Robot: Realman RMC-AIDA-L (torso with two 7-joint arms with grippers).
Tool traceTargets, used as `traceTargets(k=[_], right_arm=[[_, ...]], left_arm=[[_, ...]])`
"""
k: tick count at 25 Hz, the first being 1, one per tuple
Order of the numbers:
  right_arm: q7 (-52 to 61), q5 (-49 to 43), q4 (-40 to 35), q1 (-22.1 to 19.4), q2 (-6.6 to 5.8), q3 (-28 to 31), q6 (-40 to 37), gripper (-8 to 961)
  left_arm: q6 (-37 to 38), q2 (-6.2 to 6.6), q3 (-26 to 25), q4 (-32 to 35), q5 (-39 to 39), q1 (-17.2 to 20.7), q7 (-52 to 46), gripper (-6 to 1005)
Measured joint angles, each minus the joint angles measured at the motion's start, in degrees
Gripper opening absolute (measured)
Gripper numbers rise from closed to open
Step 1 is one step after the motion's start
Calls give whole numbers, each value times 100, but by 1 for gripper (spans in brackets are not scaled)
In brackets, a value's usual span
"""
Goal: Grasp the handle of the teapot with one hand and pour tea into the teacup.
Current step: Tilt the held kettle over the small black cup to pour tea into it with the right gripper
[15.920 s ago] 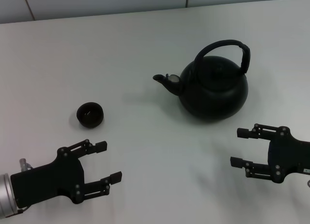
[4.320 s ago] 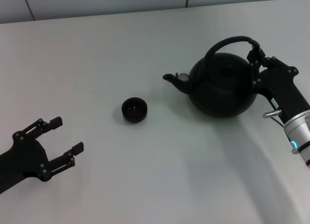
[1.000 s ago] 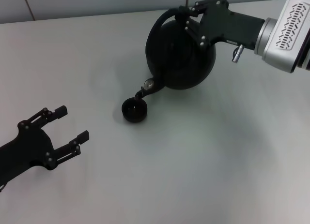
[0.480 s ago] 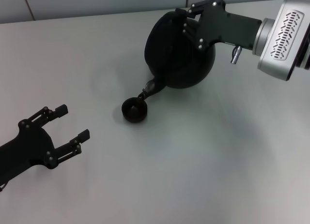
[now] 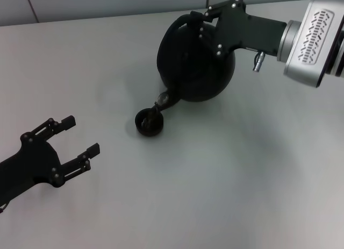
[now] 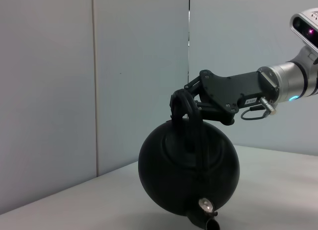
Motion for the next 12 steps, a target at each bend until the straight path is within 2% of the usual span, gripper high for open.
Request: traceTargets(k=[8,12], right_arm=[[1710,-42,-336,-171,-17,-18,55,88],[2178,-46,-354,-231,-24,-19,86,88]], left_arm=[[10,0,-1,0,0,0,-1,738],[13,0,-1,0,0,0,-1,736]])
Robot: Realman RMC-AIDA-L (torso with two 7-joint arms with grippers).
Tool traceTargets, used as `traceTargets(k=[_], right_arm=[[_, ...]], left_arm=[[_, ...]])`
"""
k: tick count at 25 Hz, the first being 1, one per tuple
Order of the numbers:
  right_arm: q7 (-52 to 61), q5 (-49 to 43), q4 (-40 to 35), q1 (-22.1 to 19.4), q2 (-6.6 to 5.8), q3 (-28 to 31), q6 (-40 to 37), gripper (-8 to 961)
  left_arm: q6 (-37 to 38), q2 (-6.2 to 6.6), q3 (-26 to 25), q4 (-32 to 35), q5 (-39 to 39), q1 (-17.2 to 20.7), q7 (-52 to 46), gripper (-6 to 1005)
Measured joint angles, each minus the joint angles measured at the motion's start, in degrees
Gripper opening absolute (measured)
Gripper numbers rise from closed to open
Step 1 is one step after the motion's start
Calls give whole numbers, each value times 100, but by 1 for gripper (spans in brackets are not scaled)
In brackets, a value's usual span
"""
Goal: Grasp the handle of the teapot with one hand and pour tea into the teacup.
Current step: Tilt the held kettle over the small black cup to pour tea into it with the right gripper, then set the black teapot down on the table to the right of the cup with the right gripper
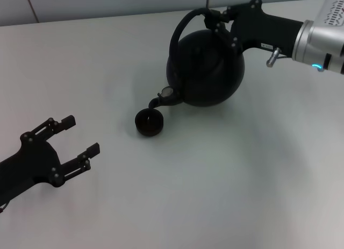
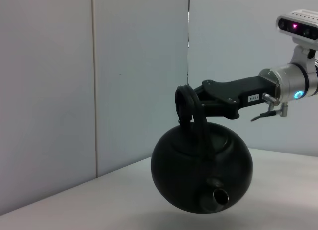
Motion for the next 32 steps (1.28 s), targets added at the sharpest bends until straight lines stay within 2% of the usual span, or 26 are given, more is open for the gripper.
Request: traceTargets(k=[6,14,21,32], right_arm=[[653,24,43,-110,-8,24,70,88],[777,53,136,-142,-4,68,78,89],[784,444,171,-274,-2,70,30,89],[1048,1741,-204,-1215,-18,90,-52,88]], left_arm=[[10,0,-9,0,-50,-1,0,734],[25,0,-9,0,-71,-41,0,730],[34,0,-9,0,-71,-44,5,728],[16,9,32,0,-71,-59,58,723]])
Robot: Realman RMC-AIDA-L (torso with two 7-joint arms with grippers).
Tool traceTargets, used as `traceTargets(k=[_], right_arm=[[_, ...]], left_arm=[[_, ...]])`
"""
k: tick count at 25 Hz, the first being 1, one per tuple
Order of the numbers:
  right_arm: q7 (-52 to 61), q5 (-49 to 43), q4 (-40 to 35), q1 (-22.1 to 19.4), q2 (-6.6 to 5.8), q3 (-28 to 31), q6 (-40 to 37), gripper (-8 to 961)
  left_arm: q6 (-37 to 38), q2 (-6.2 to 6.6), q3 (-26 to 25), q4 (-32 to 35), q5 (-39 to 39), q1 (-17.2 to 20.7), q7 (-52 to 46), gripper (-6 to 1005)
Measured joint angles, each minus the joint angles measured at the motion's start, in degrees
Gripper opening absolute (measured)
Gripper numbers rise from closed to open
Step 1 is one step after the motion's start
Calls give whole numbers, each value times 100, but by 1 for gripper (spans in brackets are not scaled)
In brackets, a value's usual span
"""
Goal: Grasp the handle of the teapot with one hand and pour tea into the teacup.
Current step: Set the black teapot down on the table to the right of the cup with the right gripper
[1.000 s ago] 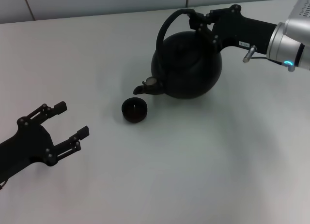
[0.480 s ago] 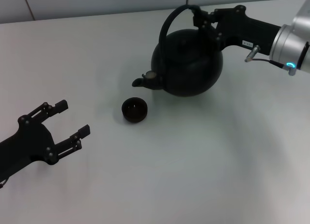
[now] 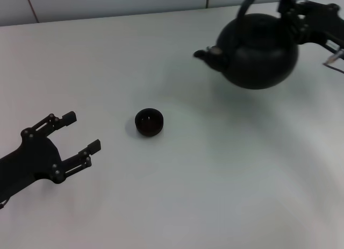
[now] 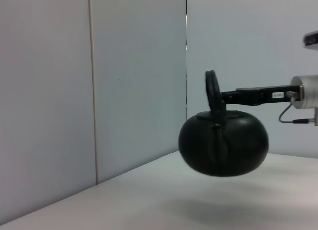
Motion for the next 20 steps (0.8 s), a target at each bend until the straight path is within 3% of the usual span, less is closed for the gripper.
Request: traceTargets(k=[6,20], right_arm=[[68,445,7,-392,-8,47,-131,90],[-313,526,712,-670,16,88,-577,94]], left_arm=[[9,0,16,0,0,-22,3,721],[35,-2,12,0,4,-44,-12,715]])
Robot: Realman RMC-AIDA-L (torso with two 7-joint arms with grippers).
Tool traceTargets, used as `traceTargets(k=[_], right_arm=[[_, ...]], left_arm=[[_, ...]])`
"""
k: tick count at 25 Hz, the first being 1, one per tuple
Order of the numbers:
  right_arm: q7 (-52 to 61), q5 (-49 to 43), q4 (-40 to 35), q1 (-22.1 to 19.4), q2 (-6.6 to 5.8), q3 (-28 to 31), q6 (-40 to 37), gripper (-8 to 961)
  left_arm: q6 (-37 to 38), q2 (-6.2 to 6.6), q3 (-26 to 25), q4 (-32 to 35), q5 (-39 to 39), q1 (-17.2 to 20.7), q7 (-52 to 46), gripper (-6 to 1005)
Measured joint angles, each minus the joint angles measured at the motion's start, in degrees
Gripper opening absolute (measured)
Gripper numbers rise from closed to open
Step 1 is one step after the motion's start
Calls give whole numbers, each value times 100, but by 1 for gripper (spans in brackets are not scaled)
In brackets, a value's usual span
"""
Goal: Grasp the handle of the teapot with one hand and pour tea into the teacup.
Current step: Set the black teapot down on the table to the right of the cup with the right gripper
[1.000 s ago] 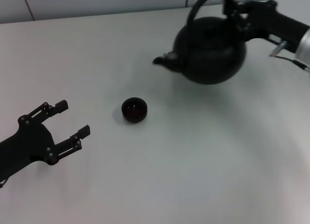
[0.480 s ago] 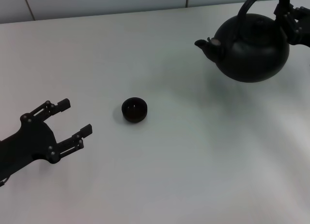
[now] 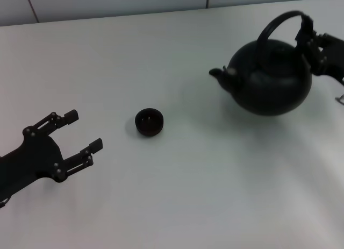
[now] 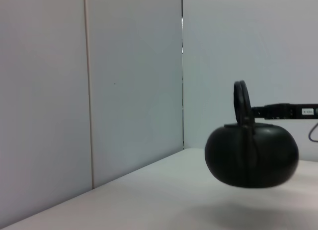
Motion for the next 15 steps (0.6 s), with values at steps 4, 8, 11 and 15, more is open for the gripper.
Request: traceTargets(k=[4,8,11,15], right_arm=[[-530,23,307,-69,0,0,-52,96],[-1045,46,557,-86,0,14,-4,97],[-1297,52,701,-83,0,66,14,98],[-1425,53,816,-65,-2,75,46,99]], left_arm=[[9,-4,0,0,2,17,4,713],[14,-6,0,0,30,25,1,712],[15,-6,0,0,34,25,-5,711],[15,-1,1,0,35,24,-5,709]])
